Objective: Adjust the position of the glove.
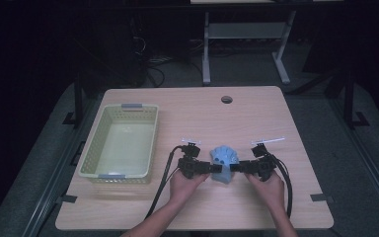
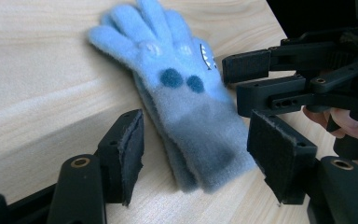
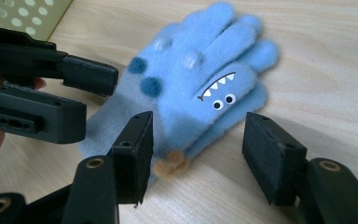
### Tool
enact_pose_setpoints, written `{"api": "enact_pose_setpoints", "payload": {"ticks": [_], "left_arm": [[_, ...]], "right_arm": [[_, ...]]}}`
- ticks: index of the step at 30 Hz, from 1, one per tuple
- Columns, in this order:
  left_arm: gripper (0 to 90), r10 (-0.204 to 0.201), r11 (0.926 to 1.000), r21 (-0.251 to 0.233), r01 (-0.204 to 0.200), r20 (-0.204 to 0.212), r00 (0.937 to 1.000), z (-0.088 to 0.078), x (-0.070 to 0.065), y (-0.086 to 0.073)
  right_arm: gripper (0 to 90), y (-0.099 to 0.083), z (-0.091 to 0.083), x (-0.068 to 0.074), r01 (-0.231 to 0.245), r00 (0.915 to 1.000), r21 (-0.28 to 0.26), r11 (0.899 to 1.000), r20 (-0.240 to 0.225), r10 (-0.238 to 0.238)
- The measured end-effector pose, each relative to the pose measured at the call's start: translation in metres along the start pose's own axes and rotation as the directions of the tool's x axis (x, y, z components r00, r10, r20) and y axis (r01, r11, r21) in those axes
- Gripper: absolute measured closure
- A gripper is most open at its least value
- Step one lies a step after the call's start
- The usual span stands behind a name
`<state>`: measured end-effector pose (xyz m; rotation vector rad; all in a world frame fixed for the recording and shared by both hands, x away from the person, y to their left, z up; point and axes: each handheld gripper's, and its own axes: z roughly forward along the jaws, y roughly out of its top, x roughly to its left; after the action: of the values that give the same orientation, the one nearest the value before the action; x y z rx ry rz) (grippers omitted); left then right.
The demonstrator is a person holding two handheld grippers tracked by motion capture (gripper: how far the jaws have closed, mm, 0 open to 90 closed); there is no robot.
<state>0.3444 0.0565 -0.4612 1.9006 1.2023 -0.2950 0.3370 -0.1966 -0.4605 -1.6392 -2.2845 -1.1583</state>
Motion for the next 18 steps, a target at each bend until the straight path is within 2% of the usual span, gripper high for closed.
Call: {"api": "enact_pose_setpoints", "payload": {"ticks": [2, 8, 18], "left_arm": [[36.8, -0.008, 1.0, 0.004, 0.008, -0.005, 1.0, 0.0015, 0.0007, -0.0001], [39.3, -0.028, 0.9996, 0.01, 0.028, 0.004, 0.9996, 0.0055, 0.0018, -0.0008], [44.7, -0.019, 0.9994, 0.03, 0.018, 0.01, 0.9998, 0.0101, 0.0018, -0.0014]], "right_arm": [[43.4, 0.0, 0.0012, 0.0003, 0.01, 0.9999, -0.002, 1.0, 0.002, -0.01], [43.9, -0.0001, 0.004, 0.0006, -0.009, 1.0, 0.001, 1.0, -0.003, 0.009], [47.4, -0.0007, 0.0059, 0.0002, -0.02, 0.9998, 0.0, 1.0, -0.004, 0.02]]}}
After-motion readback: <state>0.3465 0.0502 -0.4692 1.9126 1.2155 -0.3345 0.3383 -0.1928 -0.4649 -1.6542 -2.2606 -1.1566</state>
